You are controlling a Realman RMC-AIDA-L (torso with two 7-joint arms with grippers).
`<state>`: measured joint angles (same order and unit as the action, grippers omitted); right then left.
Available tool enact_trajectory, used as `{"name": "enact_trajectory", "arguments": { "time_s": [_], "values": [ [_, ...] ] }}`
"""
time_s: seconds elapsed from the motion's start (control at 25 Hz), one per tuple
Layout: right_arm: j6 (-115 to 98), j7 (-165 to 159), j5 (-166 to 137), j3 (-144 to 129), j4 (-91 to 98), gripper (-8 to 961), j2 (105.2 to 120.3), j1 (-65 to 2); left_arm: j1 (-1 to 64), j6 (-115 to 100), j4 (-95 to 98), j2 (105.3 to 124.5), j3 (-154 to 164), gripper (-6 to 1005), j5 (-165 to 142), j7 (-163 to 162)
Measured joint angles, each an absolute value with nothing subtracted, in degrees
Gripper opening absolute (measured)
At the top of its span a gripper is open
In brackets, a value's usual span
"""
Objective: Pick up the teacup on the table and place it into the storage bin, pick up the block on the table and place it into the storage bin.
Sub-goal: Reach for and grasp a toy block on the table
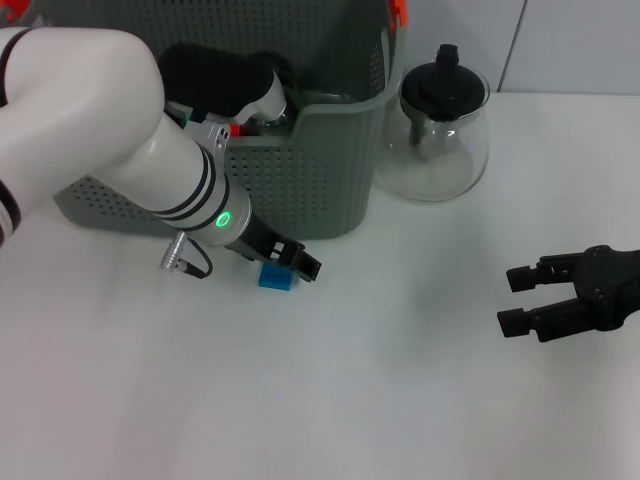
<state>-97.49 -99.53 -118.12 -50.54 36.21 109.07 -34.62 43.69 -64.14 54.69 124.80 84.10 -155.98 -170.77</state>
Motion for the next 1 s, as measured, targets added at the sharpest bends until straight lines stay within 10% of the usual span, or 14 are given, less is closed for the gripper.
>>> {"name": "enact_trajectory", "arguments": {
  "time_s": [1.0],
  "values": [
    [-97.33,-99.67,-118.12,-50.54,36.21,942,109.07,-34.72,44.30,-62.24,52.45,124.80,84.55,827,-157.57,-170.68]
  ]
}}
